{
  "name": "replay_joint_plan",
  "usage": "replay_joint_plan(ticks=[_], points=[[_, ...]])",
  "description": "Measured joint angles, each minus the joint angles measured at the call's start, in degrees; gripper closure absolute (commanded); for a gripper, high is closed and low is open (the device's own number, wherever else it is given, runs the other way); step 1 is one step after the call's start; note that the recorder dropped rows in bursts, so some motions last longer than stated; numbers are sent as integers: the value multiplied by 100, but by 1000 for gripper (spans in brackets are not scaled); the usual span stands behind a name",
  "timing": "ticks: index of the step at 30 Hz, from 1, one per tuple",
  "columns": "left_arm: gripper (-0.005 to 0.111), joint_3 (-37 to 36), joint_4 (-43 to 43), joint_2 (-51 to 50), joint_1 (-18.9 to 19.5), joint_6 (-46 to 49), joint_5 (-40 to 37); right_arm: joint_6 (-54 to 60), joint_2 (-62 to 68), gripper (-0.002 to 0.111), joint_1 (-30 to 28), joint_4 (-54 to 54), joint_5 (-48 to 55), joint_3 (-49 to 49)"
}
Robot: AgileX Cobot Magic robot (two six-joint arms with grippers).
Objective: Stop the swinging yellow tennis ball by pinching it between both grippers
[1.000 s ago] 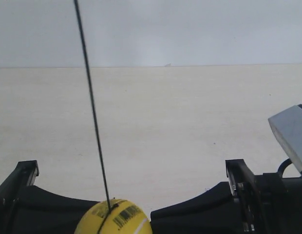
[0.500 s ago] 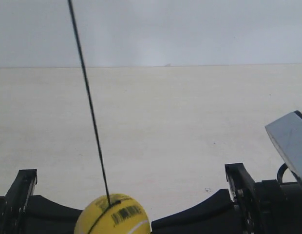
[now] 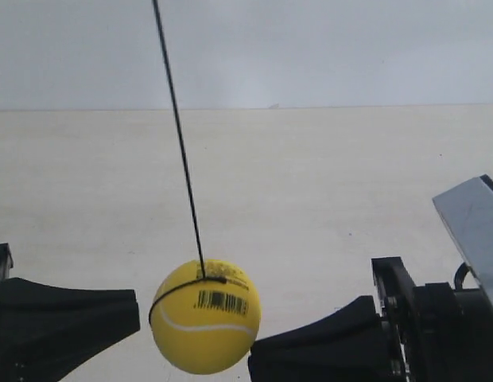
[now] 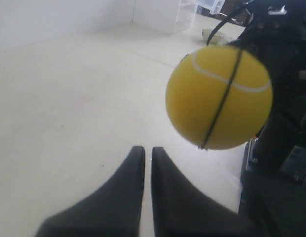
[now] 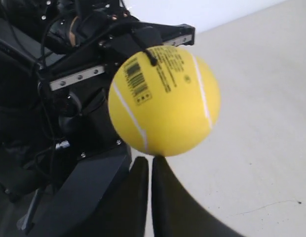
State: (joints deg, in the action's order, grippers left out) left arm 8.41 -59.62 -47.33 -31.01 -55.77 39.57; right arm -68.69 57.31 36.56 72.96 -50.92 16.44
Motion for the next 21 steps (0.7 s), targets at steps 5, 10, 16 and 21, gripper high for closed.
replay_joint_plan(ticks=[5, 10, 16, 21], points=[[102, 0, 59, 332, 0, 0, 143, 158, 0, 108, 0, -415, 86, 0], [102, 0, 73, 368, 0, 0, 518, 271, 0, 108, 0, -682, -242, 0], [102, 0, -56, 368, 0, -137, 599, 295, 0, 108, 0, -775, -441, 0], [102, 0, -358, 368, 0, -342, 612, 295, 0, 108, 0, -764, -441, 0]])
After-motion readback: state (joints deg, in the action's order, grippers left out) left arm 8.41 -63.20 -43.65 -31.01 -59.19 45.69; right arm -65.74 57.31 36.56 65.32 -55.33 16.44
